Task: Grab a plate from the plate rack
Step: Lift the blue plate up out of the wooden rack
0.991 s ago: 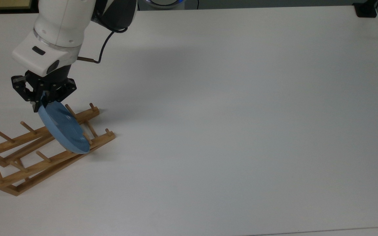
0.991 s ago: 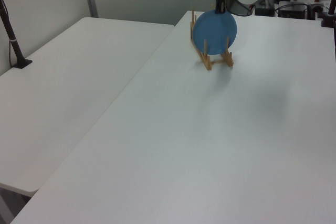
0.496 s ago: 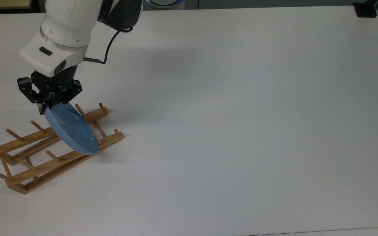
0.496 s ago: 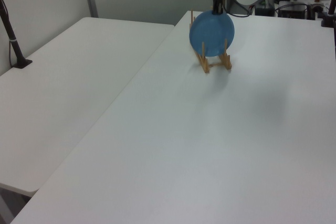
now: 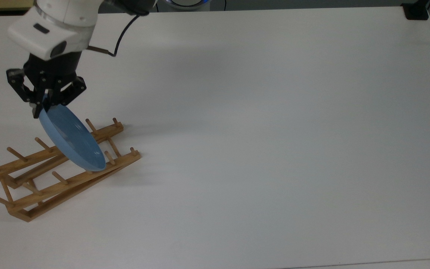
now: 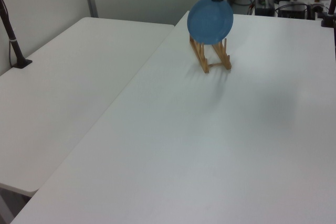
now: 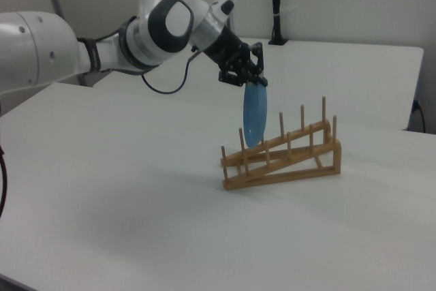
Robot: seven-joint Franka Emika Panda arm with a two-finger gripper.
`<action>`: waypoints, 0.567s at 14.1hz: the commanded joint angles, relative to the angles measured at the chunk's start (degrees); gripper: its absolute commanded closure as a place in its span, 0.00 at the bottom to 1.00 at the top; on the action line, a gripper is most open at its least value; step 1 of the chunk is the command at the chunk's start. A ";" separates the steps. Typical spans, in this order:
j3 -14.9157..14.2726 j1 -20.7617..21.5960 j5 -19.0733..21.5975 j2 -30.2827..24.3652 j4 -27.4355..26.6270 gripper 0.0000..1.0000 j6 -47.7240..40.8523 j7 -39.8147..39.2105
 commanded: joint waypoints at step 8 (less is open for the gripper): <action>1.57 0.22 11.28 -7.78 -1.67 0.99 -4.40 12.25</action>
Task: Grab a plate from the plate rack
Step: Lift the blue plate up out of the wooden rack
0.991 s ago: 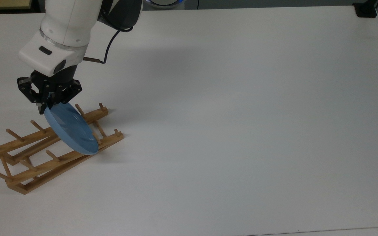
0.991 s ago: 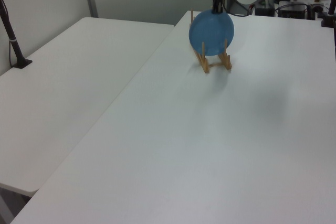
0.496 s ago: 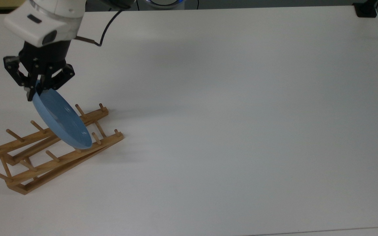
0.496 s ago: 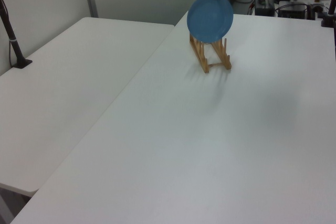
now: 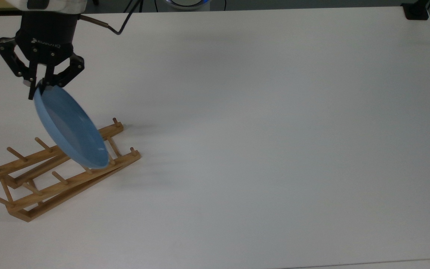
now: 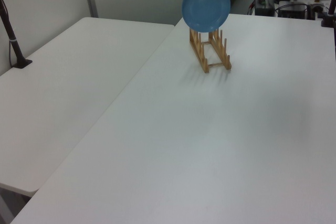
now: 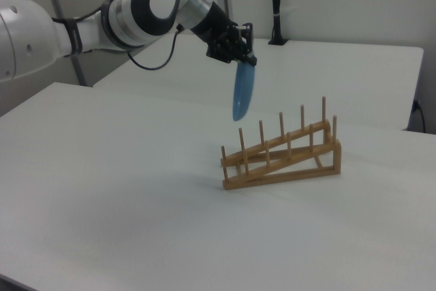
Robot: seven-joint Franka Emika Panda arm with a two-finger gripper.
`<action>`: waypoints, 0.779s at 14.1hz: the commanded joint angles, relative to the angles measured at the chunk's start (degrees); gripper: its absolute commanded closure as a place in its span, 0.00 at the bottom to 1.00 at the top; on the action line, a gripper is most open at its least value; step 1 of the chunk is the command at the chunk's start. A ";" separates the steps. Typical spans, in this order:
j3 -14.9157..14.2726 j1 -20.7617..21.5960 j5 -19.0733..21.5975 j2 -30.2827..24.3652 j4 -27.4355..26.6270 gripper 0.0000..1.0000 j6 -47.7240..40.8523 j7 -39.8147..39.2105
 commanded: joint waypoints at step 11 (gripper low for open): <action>1.33 0.48 28.51 -6.96 -3.54 0.99 -34.08 -2.40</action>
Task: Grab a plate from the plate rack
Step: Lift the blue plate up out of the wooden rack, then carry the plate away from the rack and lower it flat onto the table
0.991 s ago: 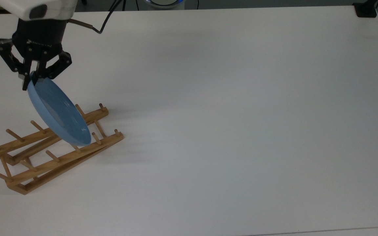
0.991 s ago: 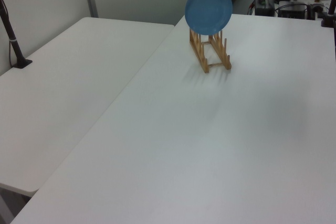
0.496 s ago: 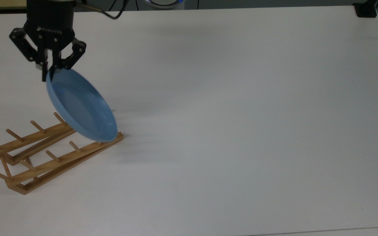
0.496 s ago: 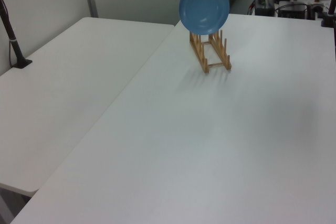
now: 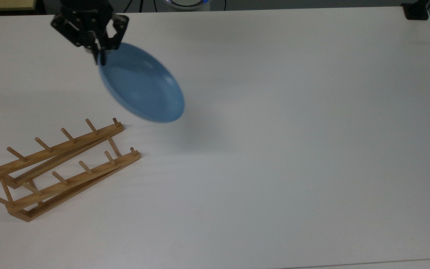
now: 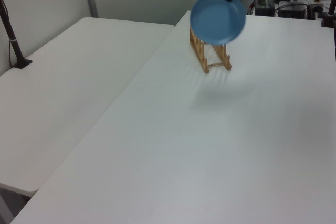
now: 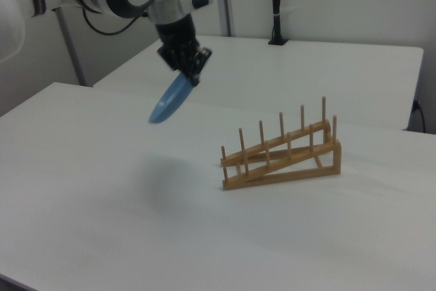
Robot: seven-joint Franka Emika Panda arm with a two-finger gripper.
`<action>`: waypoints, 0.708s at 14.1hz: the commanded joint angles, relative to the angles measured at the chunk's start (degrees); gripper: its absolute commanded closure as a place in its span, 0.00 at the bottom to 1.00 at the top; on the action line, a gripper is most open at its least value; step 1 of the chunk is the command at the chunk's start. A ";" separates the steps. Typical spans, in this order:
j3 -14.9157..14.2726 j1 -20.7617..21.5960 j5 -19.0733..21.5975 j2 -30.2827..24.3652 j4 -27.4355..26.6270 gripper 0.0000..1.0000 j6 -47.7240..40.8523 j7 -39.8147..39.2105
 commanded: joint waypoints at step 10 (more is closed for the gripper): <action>-1.69 -3.83 1.98 5.38 -11.48 0.98 -12.57 -14.51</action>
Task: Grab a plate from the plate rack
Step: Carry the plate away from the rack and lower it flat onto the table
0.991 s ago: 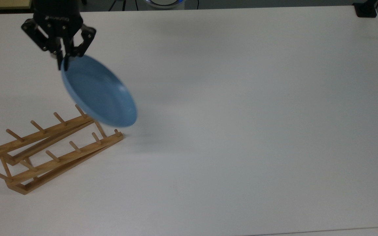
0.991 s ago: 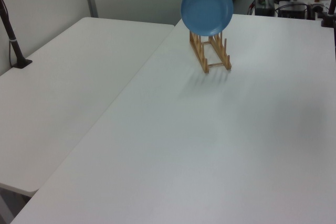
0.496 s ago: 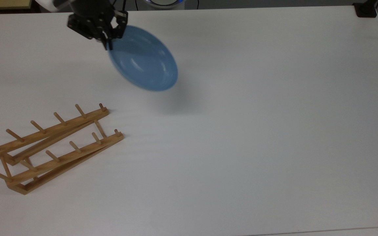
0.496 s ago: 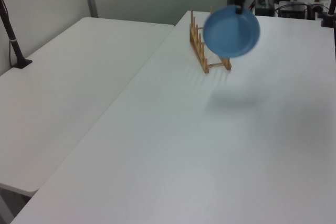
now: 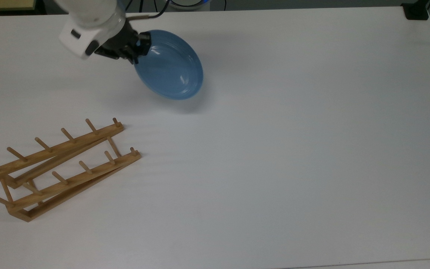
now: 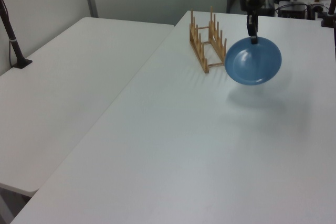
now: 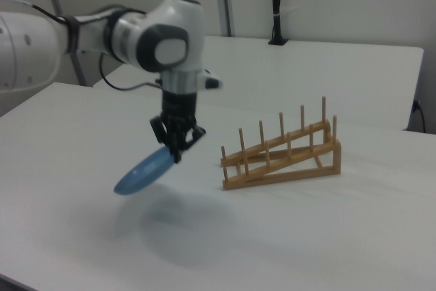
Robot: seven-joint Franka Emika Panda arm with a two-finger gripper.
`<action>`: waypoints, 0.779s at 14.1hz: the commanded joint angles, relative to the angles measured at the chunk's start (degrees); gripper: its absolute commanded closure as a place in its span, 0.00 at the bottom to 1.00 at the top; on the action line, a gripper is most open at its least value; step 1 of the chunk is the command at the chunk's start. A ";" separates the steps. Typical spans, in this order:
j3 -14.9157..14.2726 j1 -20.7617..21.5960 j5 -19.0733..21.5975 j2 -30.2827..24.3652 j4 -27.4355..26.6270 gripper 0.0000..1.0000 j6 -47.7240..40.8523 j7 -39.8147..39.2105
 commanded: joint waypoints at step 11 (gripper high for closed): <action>-1.61 -5.69 -6.31 8.24 -4.27 0.90 5.65 -8.44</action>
